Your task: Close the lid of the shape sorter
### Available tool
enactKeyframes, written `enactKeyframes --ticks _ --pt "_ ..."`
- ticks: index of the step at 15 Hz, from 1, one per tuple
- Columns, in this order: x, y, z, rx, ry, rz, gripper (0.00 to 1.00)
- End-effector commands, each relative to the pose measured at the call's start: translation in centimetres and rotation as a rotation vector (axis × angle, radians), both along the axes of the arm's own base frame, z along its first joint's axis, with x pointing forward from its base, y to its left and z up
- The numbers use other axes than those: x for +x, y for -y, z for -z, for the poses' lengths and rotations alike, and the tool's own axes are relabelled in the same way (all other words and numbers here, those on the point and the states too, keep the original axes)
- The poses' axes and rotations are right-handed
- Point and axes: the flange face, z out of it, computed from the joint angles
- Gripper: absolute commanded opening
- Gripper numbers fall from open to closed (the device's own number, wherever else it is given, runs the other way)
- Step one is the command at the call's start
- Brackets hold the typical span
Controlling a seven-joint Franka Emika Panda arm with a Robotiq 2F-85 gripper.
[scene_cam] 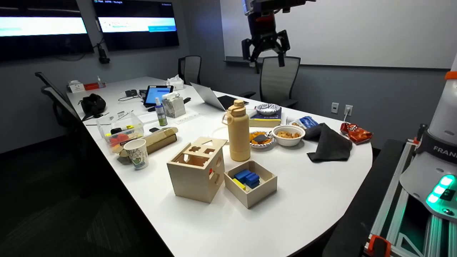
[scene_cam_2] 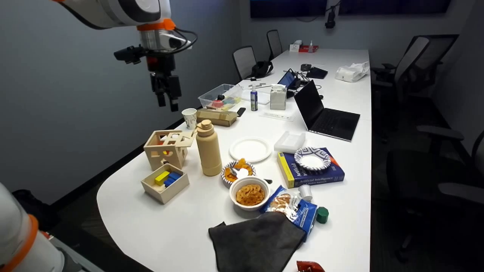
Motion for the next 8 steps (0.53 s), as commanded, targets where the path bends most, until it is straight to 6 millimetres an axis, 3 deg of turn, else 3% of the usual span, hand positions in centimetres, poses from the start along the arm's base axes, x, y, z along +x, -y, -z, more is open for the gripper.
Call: enactKeyframes --ticks 1,4,8 --pt "2.0 -6.2 3.2 0.002 0.022 -0.040 1.00" --pt "3.0 -9.7 6.5 0.012 0.023 -0.083 1.00" --pt "4.0 -12.1 10.5 0.024 0.013 -0.110 1.00"
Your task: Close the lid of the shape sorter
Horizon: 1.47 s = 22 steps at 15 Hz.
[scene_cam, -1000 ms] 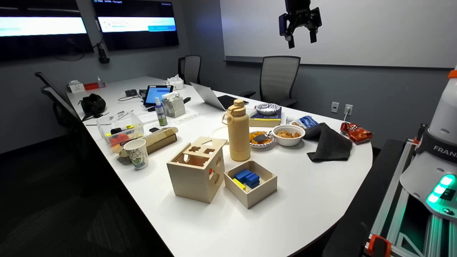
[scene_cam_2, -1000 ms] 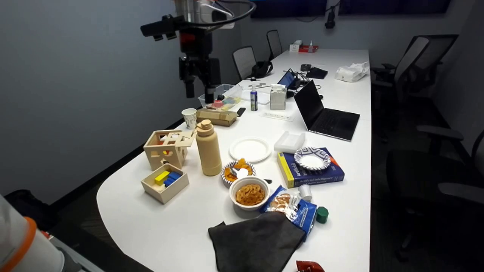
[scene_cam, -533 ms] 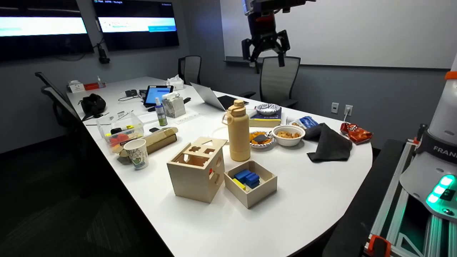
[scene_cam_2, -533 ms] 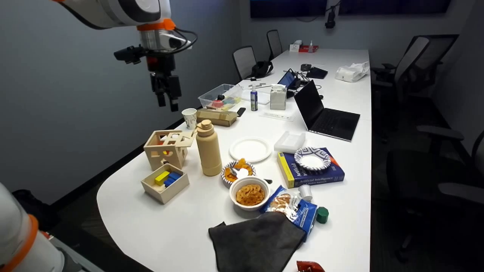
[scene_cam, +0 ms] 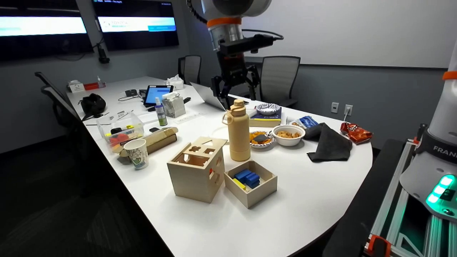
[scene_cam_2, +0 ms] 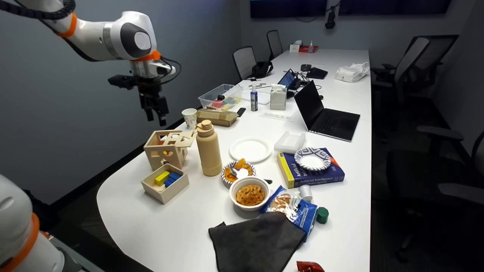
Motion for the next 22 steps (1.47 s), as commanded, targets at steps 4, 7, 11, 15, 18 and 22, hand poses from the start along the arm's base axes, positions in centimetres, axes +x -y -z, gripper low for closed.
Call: enactKeyframes --ticks 4,7,11,15,18,22 --pt "2.8 -2.5 4.4 0.029 0.055 -0.011 1.00" --pt "4.2 -2.7 5.5 0.049 0.105 -0.002 1.00" --pt "5.7 -2.9 7.1 0.024 0.154 0.007 1.00" --pt "5.2 -2.4 7.5 0.040 0.125 -0.005 1.00" --pt "5.5 -2.6 7.5 0.041 0.126 -0.005 1.00" --pt "5.5 -2.6 7.4 0.042 0.128 -0.005 1.00"
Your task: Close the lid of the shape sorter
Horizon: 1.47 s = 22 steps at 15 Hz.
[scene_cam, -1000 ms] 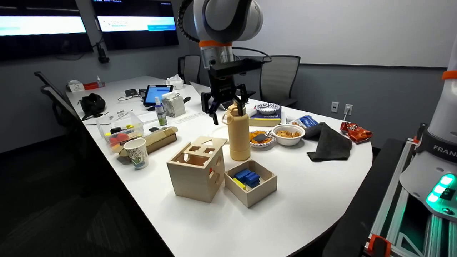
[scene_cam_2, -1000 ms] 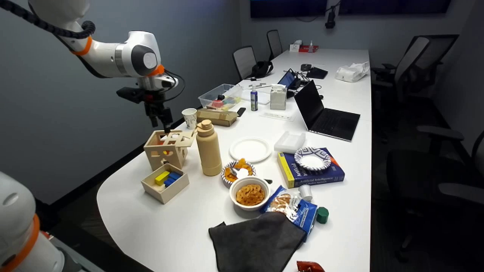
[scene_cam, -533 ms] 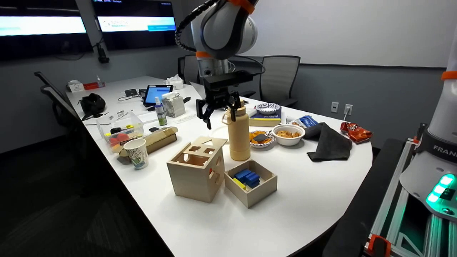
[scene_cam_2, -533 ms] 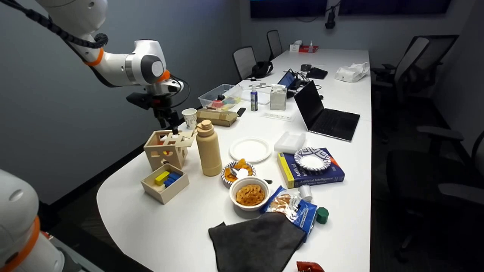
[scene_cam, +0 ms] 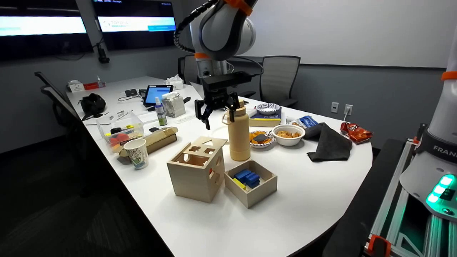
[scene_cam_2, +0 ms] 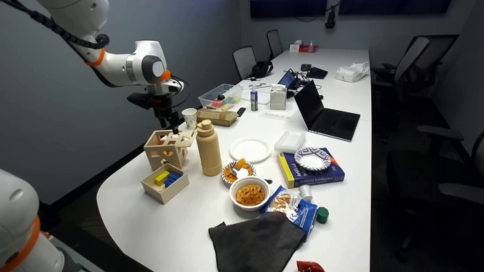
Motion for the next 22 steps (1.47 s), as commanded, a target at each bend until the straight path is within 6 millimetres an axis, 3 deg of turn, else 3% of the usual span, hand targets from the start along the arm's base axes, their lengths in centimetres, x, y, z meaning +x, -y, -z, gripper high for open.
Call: enactKeyframes --ticks 1,5,11,22 --pt "0.0 0.0 0.0 0.000 0.000 0.000 1.00" --pt "-0.5 -2.0 0.1 -0.011 0.028 0.128 1.00" --pt "-0.3 -2.9 0.7 -0.035 0.124 0.399 1.00" --pt "2.7 -3.0 5.2 -0.194 0.255 0.692 1.00"
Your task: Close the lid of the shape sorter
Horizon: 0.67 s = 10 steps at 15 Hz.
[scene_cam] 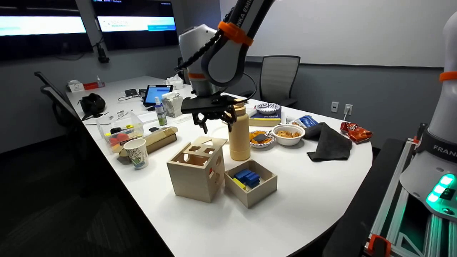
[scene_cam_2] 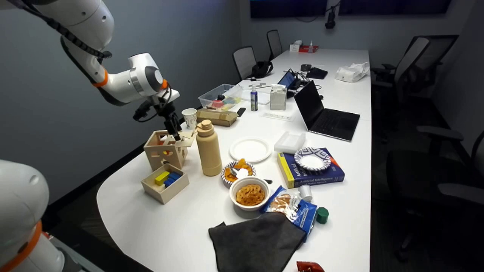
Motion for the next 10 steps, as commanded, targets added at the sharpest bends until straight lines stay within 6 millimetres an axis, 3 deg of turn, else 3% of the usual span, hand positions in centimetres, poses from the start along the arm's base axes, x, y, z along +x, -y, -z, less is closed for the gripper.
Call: enactKeyframes --ticks 1,10 --pt "1.8 -1.1 1.4 -0.071 0.055 0.074 1.00" --pt "4.3 -0.9 3.2 -0.182 0.105 0.219 1.00"
